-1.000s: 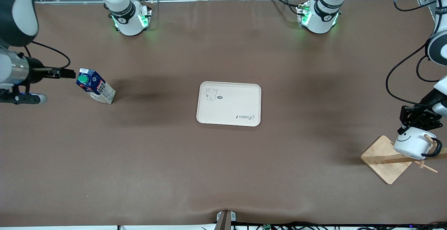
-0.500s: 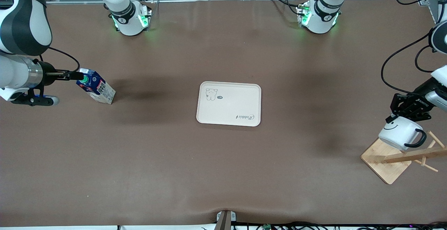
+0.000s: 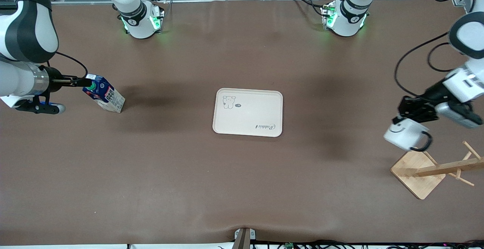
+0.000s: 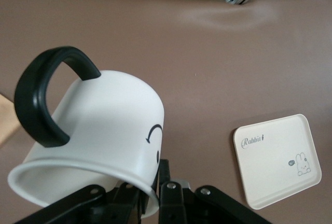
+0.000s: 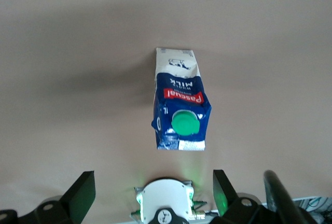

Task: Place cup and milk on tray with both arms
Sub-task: 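Lift the mug off the wooden stand with the left gripper toward the tray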

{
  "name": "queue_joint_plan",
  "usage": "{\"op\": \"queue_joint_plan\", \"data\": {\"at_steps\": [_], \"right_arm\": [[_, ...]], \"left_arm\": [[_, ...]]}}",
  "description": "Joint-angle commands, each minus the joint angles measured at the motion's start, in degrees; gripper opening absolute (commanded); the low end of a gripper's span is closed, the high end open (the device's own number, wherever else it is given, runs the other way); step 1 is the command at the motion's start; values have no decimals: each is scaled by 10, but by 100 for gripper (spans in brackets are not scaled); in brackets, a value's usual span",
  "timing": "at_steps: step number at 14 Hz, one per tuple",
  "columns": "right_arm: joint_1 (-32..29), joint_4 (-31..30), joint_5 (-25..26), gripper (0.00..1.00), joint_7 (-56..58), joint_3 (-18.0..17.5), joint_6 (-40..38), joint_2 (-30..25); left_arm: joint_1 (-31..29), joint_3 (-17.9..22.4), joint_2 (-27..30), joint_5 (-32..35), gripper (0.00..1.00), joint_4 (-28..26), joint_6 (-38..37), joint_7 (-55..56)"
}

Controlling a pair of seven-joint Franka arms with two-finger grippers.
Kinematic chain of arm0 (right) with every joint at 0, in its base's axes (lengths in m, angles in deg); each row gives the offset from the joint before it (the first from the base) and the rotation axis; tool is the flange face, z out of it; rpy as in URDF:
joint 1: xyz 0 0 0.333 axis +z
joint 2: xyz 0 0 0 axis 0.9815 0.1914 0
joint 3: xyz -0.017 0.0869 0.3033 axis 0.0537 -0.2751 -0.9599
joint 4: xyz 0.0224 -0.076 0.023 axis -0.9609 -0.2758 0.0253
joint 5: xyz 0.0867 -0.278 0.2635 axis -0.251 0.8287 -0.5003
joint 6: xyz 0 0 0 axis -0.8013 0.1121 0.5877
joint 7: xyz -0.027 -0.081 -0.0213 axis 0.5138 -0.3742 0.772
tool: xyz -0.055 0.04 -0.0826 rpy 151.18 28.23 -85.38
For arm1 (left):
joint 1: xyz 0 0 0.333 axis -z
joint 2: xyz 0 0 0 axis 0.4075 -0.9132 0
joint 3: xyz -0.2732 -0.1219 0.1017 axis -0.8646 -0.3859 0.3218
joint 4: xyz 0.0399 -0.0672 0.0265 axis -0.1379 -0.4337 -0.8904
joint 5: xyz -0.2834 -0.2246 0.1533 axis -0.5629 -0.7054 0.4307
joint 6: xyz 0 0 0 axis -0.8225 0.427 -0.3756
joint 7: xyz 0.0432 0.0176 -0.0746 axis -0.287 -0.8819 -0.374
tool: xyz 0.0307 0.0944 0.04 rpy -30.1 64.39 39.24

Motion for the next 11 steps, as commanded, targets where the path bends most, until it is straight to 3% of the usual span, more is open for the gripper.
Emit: {"op": "queue_joint_plan", "data": {"at_steps": [1, 4, 8, 11], "right_arm": [[-23, -82, 3, 100, -14, -5, 67, -39], [-48, -131, 3, 100, -9, -6, 98, -48], [-48, -230, 3, 100, -9, -6, 187, -89], [-55, -260, 4, 100, -6, -5, 234, -90]], "left_arm": [[0, -91, -3, 110, 0, 24, -4, 231], [13, -179, -50, 215, 0, 46, -4, 432], [104, -187, -116, 250, 0, 50, -5, 553], [166, -187, -184, 284, 0, 76, -5, 607]]}}
